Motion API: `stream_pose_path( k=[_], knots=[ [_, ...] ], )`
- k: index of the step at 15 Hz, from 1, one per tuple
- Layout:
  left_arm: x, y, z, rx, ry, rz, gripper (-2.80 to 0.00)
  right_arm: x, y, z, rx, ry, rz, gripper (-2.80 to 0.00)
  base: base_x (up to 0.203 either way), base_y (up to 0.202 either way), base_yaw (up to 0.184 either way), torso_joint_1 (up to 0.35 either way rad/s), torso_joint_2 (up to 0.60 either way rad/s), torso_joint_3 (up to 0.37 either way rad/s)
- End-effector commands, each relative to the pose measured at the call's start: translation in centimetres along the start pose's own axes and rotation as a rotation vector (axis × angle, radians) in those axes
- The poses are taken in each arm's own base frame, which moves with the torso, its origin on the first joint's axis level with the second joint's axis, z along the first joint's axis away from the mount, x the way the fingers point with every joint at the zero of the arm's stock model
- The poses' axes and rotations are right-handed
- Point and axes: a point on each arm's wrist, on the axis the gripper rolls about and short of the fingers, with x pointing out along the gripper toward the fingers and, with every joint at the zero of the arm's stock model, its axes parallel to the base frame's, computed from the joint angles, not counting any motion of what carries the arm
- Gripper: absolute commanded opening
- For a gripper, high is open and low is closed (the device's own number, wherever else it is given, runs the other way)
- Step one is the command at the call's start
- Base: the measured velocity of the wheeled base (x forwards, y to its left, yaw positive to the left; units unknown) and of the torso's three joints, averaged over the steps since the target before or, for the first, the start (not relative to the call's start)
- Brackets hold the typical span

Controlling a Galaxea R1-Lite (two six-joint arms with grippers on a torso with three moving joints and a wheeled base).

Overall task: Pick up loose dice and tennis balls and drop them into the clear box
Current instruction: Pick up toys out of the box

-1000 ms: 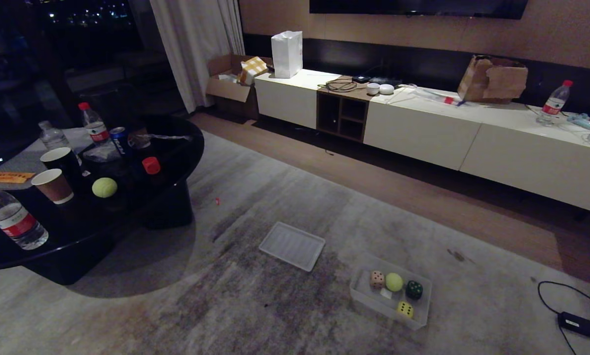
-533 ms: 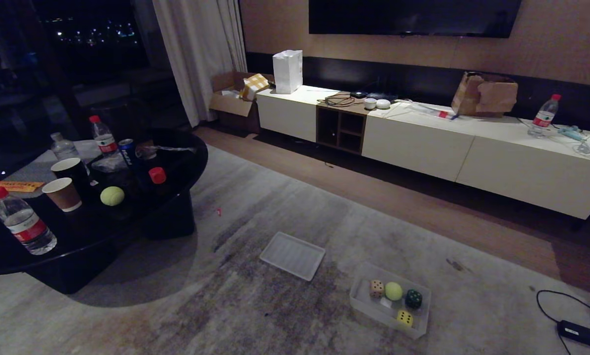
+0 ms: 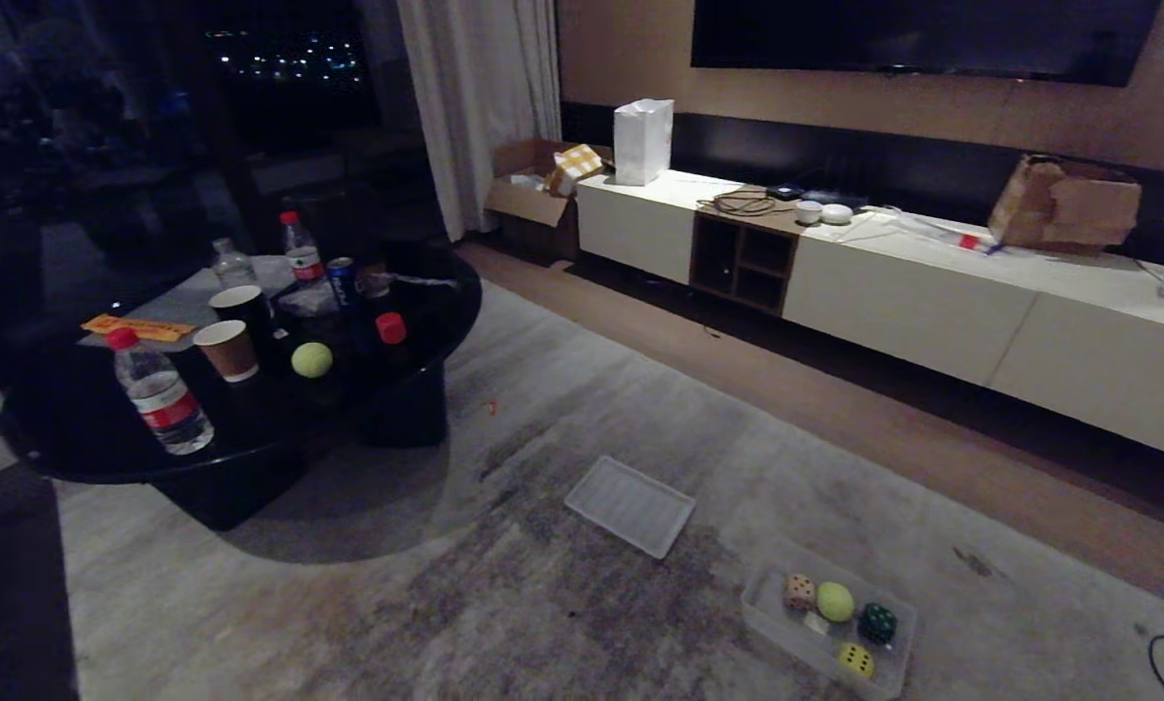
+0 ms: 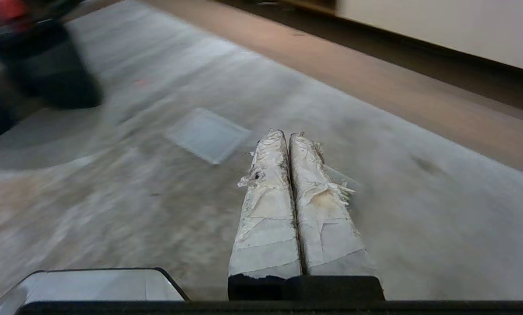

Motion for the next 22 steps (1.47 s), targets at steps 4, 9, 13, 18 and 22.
stream_pose_path(
  k=[4, 9, 13, 18, 22],
  knots=[
    [0.02, 0.00, -0.04, 0.000, 0.003, 0.000, -2.80, 0.02, 0.00, -0.01, 0.000, 0.003, 0.000, -2.80, -0.001, -0.008, 0.164, 0.000, 0.00, 0.003],
    [0.02, 0.00, -0.04, 0.000, 0.003, 0.000, -2.80, 0.02, 0.00, -0.01, 0.000, 0.004, 0.000, -2.80, 0.000, -0.008, 0.163, 0.000, 0.00, 0.003],
    [0.02, 0.00, -0.02, -0.001, 0.002, 0.001, -2.80, 0.01, 0.00, -0.01, 0.000, 0.002, 0.000, -2.80, 0.000, -0.006, 0.165, 0.001, 0.00, 0.007],
    [0.02, 0.01, -0.02, -0.009, 0.001, 0.004, -2.80, 0.01, 0.00, -0.01, 0.002, 0.002, 0.000, -2.80, -0.001, -0.006, 0.152, 0.000, 0.00, 0.004],
    [0.02, 0.01, -0.01, -0.010, 0.000, 0.004, -2.80, 0.01, 0.00, -0.01, 0.002, 0.002, 0.000, -2.80, 0.002, 0.000, 0.016, 0.001, 0.00, 0.001]
  ],
)
